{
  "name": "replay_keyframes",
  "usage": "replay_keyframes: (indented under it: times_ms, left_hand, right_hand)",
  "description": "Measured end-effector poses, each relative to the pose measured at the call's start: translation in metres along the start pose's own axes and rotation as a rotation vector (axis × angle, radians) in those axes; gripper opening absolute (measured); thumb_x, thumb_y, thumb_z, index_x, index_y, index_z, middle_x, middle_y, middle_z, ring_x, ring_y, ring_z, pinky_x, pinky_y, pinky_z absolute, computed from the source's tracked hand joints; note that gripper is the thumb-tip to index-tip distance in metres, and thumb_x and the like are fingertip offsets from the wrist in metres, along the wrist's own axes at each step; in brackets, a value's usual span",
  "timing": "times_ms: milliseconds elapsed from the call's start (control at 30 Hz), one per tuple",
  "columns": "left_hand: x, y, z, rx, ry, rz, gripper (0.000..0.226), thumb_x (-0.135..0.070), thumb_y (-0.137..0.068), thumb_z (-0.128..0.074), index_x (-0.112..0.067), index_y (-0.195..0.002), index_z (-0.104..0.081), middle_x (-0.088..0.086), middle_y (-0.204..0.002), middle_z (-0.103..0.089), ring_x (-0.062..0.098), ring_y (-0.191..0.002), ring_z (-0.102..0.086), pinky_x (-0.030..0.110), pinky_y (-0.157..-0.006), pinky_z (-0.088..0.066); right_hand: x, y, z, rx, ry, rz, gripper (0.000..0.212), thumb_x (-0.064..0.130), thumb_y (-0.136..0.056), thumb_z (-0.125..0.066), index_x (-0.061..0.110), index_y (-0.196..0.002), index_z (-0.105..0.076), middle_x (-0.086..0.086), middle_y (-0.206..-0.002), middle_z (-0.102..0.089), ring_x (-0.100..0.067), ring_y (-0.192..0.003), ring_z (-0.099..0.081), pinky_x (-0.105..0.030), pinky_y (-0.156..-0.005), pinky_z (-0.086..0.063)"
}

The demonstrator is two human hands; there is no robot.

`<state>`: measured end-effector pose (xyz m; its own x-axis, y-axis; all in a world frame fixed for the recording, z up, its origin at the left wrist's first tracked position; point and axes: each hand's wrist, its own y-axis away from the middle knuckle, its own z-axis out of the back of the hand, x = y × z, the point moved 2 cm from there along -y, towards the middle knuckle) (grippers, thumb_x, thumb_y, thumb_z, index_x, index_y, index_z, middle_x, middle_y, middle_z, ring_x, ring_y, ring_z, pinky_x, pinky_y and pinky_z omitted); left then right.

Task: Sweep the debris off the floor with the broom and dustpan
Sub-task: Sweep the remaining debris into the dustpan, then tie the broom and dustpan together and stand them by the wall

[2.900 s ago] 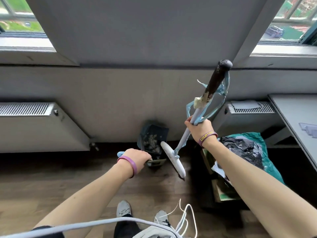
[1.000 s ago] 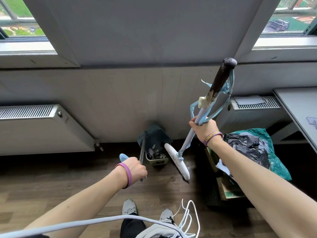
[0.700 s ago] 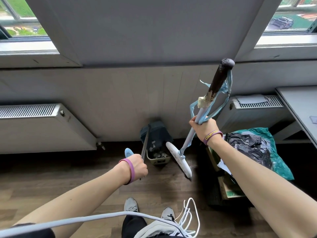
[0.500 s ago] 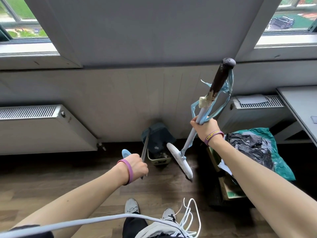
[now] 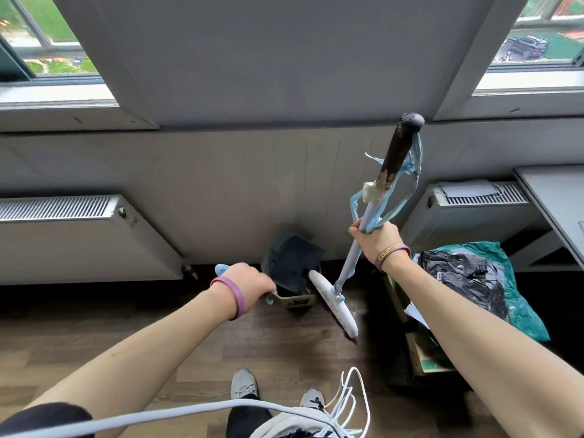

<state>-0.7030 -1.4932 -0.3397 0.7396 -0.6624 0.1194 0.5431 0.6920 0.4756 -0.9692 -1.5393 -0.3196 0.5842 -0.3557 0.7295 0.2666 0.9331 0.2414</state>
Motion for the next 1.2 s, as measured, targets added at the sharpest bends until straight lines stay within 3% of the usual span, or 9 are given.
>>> replay_keyframes:
  times_ms: [133,433,567,667,833,933,1067,1133,1200]
  left_hand:
    - [0.031,0.009,0.047,-0.186,0.372,0.291,0.033,-0.025,-0.088,-0.049,-0.035,-0.118,-0.056,-0.01,-0.12,-0.061,0.021,-0.112,-0.056,0.032,-0.088,-0.046]
    - [0.089,0.034,0.136,-0.5,0.325,0.502,0.031,-0.039,-0.092,-0.049,-0.027,-0.12,-0.054,0.001,-0.119,-0.057,0.026,-0.113,-0.05,0.035,-0.09,-0.038]
    - [0.107,0.041,0.158,-0.521,0.294,0.561,0.029,-0.039,-0.091,-0.051,-0.026,-0.117,-0.056,0.006,-0.115,-0.051,0.028,-0.114,-0.045,0.037,-0.093,-0.034]
    - [0.122,0.045,0.163,-0.509,0.3,0.602,0.03,-0.038,-0.09,-0.052,-0.024,-0.117,-0.057,0.008,-0.117,-0.05,0.028,-0.115,-0.046,0.036,-0.095,-0.033]
    - [0.138,0.049,0.169,-0.484,0.335,0.561,0.035,-0.039,-0.088,-0.056,-0.027,-0.121,-0.059,0.005,-0.117,-0.051,0.026,-0.116,-0.047,0.036,-0.096,-0.033]
    - [0.143,0.055,0.173,-0.55,0.388,0.493,0.029,-0.036,-0.082,-0.063,-0.028,-0.11,-0.065,0.003,-0.106,-0.056,0.027,-0.105,-0.055,0.033,-0.089,-0.039]
    - [0.15,0.066,0.177,-0.642,0.524,0.494,0.029,-0.026,-0.078,-0.07,-0.019,-0.105,-0.064,0.008,-0.101,-0.067,0.033,-0.096,-0.061,0.03,-0.079,-0.045]
    - [0.155,0.07,0.175,-0.648,0.499,0.523,0.029,-0.019,-0.082,-0.061,-0.01,-0.109,-0.054,0.015,-0.101,-0.067,0.038,-0.094,-0.061,0.034,-0.077,-0.047]
    - [0.161,0.075,0.171,-0.666,0.48,0.54,0.03,-0.014,-0.083,-0.056,-0.007,-0.111,-0.049,0.017,-0.1,-0.065,0.04,-0.093,-0.061,0.038,-0.078,-0.048]
  right_hand:
    - [0.026,0.001,0.006,0.021,0.081,0.069,0.025,0.035,-0.09,-0.06,0.014,-0.1,-0.068,-0.009,-0.094,-0.067,-0.022,-0.078,-0.062,-0.031,-0.072,-0.052]
    - [0.114,0.005,0.035,0.004,0.407,0.393,0.05,0.045,-0.098,-0.04,0.004,-0.124,-0.052,-0.02,-0.102,-0.064,-0.039,-0.092,-0.06,-0.03,-0.067,-0.036]
    - [0.145,0.013,0.034,0.107,0.408,0.442,0.046,0.045,-0.098,-0.04,0.005,-0.104,-0.061,-0.011,-0.087,-0.058,-0.038,-0.09,-0.061,-0.03,-0.068,-0.04]
    - [0.161,0.02,0.024,0.207,0.36,0.495,0.047,0.051,-0.095,-0.039,0.011,-0.092,-0.062,-0.01,-0.09,-0.069,-0.033,-0.084,-0.064,-0.037,-0.076,-0.053]
    - [0.191,0.03,0.003,0.302,0.373,0.524,0.083,0.085,-0.066,-0.023,0.017,-0.087,-0.067,-0.003,-0.085,-0.071,-0.024,-0.077,-0.067,-0.041,-0.078,-0.055]
    - [0.213,0.036,-0.014,0.343,0.351,0.514,0.06,0.07,-0.084,-0.037,0.021,-0.098,-0.067,-0.004,-0.099,-0.066,-0.022,-0.09,-0.062,-0.04,-0.088,-0.053]
    - [0.243,0.047,-0.04,0.314,0.445,0.621,0.038,0.051,-0.092,-0.047,0.028,-0.119,-0.06,-0.007,-0.121,-0.045,-0.025,-0.118,-0.031,-0.038,-0.106,-0.032]
    - [0.252,0.049,-0.056,0.362,0.387,0.656,0.028,0.046,-0.091,-0.053,0.031,-0.114,-0.061,-0.011,-0.121,-0.048,-0.028,-0.12,-0.036,-0.04,-0.109,-0.032]
    - [0.26,0.051,-0.068,0.407,0.293,0.655,0.015,0.049,-0.086,-0.055,0.039,-0.095,-0.06,-0.012,-0.11,-0.06,-0.031,-0.109,-0.054,-0.047,-0.1,-0.044]
